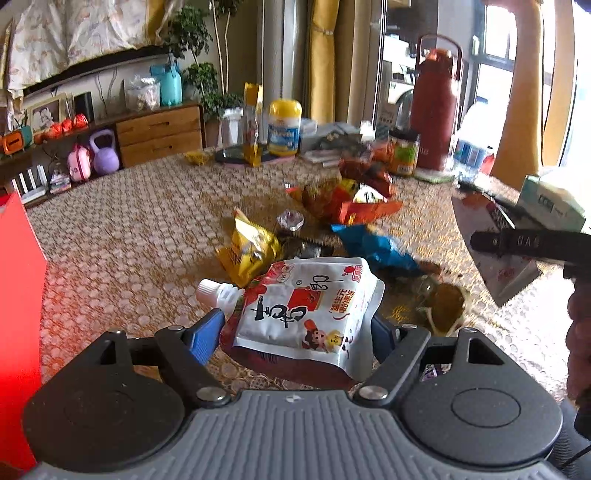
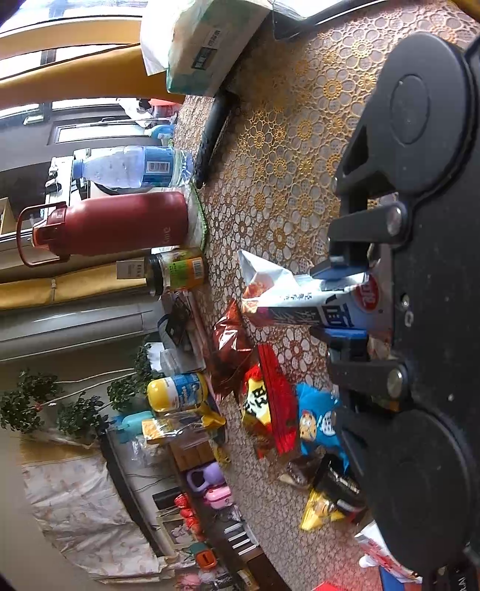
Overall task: Organize snacks
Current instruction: 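Carry the pouch and bar into the white box and open both grippers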
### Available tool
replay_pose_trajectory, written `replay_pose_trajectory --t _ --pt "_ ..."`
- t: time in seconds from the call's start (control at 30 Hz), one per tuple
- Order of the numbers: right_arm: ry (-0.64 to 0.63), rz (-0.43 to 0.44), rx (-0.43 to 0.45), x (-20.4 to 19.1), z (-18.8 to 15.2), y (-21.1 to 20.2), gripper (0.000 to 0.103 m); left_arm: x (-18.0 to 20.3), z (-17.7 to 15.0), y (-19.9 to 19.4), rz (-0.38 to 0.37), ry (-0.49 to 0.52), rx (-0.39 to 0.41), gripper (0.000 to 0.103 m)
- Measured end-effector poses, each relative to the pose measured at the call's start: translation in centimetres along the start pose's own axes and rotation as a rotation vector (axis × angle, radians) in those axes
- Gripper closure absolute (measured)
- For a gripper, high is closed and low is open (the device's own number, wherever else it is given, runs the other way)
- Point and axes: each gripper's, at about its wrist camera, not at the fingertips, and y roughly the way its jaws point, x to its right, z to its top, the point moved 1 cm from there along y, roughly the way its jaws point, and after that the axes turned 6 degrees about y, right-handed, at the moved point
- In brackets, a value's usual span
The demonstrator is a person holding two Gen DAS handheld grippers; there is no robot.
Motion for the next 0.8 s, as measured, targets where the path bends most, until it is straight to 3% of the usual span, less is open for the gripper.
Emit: replay_pose_trajectory --t 0.43,0.8 --pt "0.005 0.012 0.043 -1.8 0.1 -4.4 0.078 -2.2 1.5 -6.9 0.043 -0.042 0.118 0.023" --pt "-0.062 0.158 0.056 -7.8 1.3 -7.6 0.078 -6.1 1.9 -11.4 0.126 -0.091 0.173 0.023"
